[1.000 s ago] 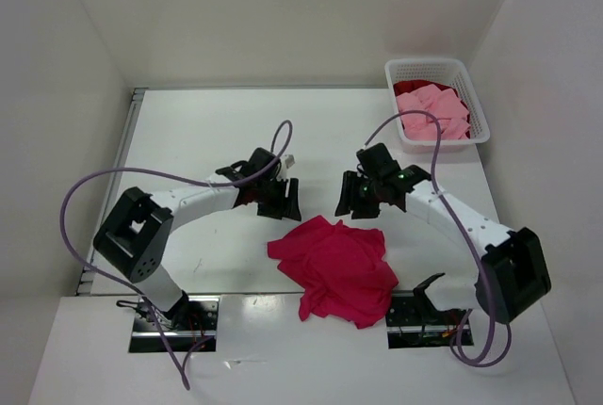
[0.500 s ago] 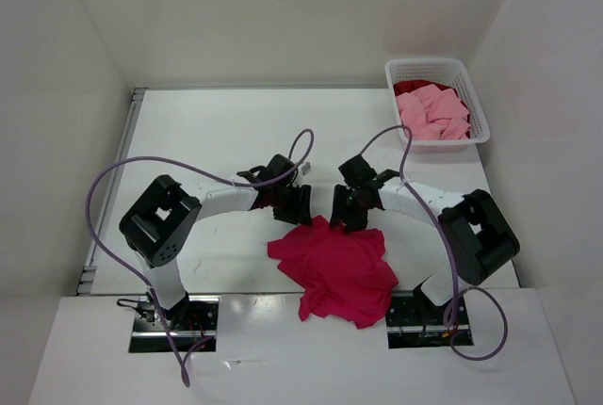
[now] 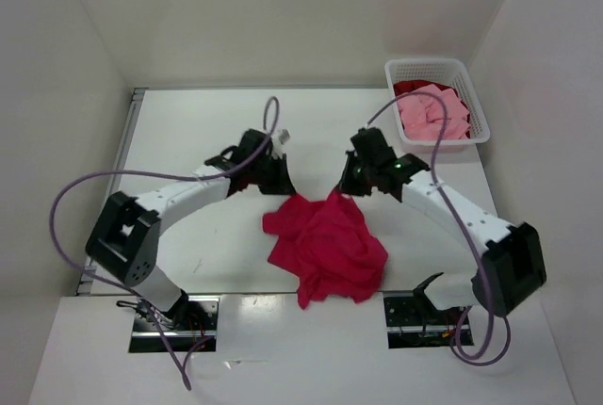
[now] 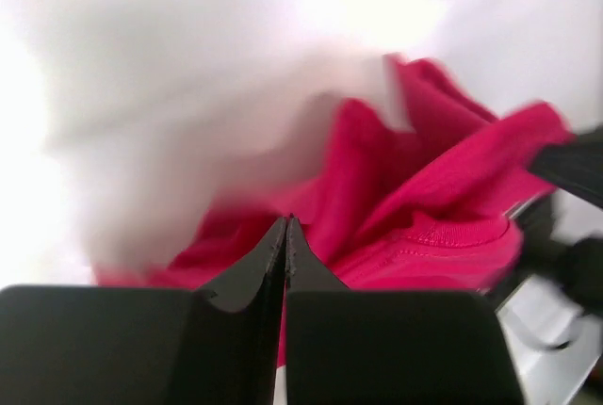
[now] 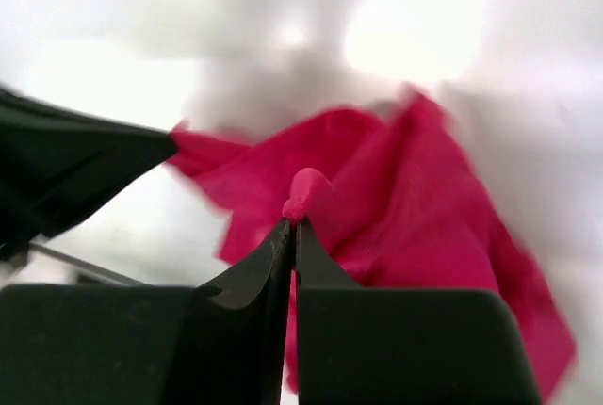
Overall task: Fold and stack the t-shirts
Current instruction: Flatten out the tshirt
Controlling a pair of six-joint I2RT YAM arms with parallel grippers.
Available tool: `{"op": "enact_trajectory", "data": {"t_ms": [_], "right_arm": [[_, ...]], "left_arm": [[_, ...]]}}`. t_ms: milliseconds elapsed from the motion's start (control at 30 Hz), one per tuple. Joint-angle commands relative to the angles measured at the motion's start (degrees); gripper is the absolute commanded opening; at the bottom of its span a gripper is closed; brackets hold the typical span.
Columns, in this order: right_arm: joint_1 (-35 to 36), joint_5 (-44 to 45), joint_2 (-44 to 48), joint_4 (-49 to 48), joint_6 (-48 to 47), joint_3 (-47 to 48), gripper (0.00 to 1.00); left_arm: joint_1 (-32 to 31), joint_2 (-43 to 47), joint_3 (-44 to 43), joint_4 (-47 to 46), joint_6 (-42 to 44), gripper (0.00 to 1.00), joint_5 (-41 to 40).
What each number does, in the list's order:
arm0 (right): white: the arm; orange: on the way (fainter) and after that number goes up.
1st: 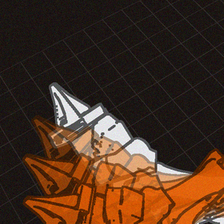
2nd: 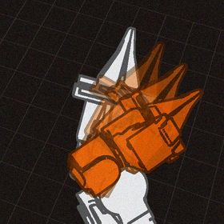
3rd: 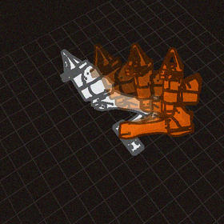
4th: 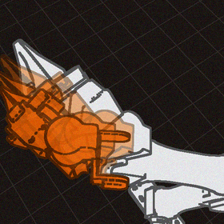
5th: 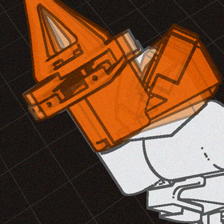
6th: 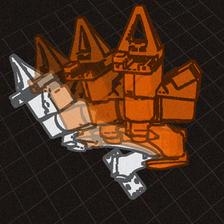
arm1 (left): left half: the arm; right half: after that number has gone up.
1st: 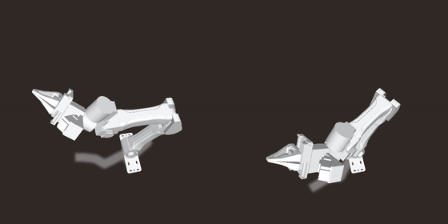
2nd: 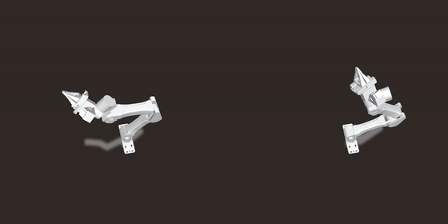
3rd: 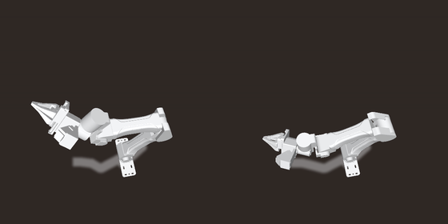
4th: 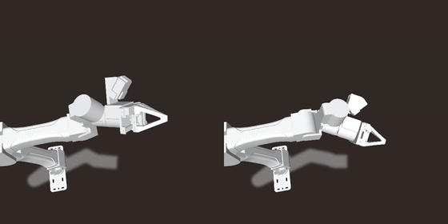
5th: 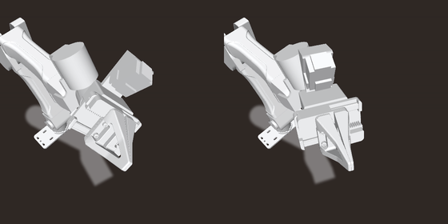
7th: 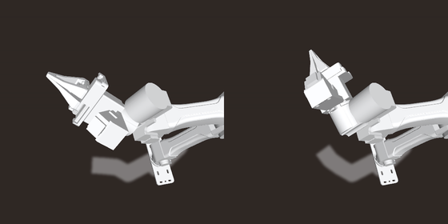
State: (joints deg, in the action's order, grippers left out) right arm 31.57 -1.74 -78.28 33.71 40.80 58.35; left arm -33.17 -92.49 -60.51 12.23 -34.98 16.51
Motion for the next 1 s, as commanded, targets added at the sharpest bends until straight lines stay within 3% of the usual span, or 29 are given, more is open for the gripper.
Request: {"op": "enact_trajectory", "data": {"t_ms": [0, 200, 267, 367, 500, 667, 833, 900, 967], "right_arm": [[-1.8, 2.4, 7.6, 3.5, -3.1, 13.2, 0.03], [-1.8, -2.6, 9.4, 6.3, -6.3, 32.3, 0.03], [-1.8, -5.5, 9.4, 6.3, -6.3, 39.0, 0.03], [-1.8, -9.2, 9.9, 5.7, -7.0, 47.1, 0.03], [-1.8, -13.5, 11.0, 5.0, -7.5, 55.5, 0.03], [-2.3, -12.3, 11.0, 5.7, -7.0, 65.0, 0.03], [-2.3, -5.5, 5.6, 8.2, -10.0, 72.6, 0.03], [-2.3, -1.3, 2.9, 7.4, -12.4, 72.6, 0.03], [-2.3, 0.5, -1.7, 4.1, -13.9, 69.6, 0.03]], "left_arm": [[6.3, 8.9, -5.7, 0.3, -0.5, 0.01, 1.3], [22.9, 24.3, -10.4, 6.8, -0.5, 0.00, 6.1], [28.5, 26.3, -15.6, 10.3, 1.0, 0.00, 6.9], [29.0, 27.4, -22.9, 15.7, 3.2, 0.00, 4.0], [29.0, 28.0, -40.4, 23.4, 6.1, 0.00, -4.5], [29.0, 27.4, -52.7, 26.2, 6.7, 0.00, -12.9], [29.0, 26.9, -53.7, 26.7, 7.3, 0.00, -14.3], [29.0, 26.9, -50.3, 25.7, 6.7, 0.00, -12.6], [29.0, 27.5, -40.8, 24.5, 5.5, 0.00, -11.2]]}}
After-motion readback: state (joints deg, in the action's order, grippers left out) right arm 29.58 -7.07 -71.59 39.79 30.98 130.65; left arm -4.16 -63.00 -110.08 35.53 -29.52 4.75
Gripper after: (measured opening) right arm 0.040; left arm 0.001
